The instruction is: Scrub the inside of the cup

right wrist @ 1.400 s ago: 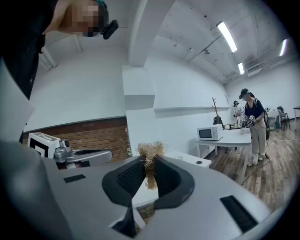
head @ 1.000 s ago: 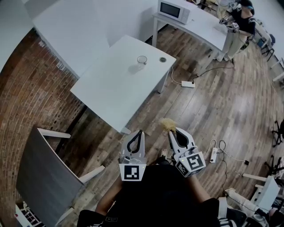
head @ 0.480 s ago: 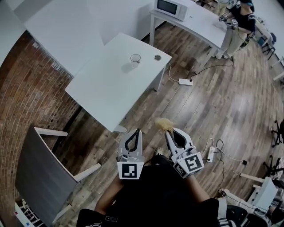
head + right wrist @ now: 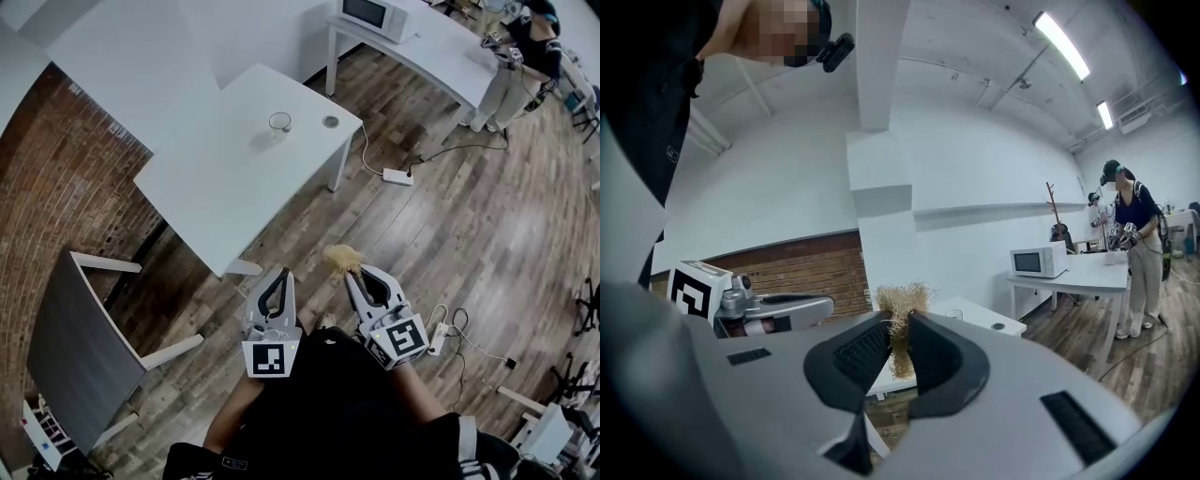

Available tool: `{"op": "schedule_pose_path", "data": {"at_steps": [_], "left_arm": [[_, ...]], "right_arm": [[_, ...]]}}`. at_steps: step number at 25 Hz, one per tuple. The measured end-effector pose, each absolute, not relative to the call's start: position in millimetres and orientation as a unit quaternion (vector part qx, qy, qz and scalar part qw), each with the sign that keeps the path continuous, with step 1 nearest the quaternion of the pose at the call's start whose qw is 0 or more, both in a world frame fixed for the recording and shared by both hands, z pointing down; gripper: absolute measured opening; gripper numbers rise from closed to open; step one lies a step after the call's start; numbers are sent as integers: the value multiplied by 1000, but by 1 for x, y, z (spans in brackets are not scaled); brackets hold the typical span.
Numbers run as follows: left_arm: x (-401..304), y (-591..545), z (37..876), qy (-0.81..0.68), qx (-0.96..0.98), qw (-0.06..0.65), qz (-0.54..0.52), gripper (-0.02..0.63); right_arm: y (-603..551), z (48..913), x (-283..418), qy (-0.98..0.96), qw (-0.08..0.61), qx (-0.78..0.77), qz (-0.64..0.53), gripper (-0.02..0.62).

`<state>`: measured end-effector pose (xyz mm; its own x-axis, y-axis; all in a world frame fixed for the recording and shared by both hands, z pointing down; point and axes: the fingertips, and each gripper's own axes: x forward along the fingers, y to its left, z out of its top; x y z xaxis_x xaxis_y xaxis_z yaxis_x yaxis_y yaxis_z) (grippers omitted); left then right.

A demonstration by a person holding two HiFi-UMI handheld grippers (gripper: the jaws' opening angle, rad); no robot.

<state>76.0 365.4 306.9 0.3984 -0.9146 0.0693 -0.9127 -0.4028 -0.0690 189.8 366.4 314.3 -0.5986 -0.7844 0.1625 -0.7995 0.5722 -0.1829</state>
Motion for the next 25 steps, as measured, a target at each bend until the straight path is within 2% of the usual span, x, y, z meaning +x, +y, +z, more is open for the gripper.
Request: {"op": "schedule_pose_path", "data": {"at_steps": [9, 12, 17, 25], "left_arm": [[81, 300, 322, 545, -835, 19, -79, 5], [79, 265, 320, 526, -844, 50, -95, 5], [74, 198, 323, 512, -855, 32, -79, 4], [59, 104, 326, 480, -871, 42, -95, 4]], "right_arm": [[295, 326, 202, -885, 38, 447, 128, 44], [264, 330, 200, -880, 46, 454, 131, 44], [205, 326, 183, -877, 53, 460, 129, 44], [107, 319, 150, -875, 58, 461, 133, 44]]}}
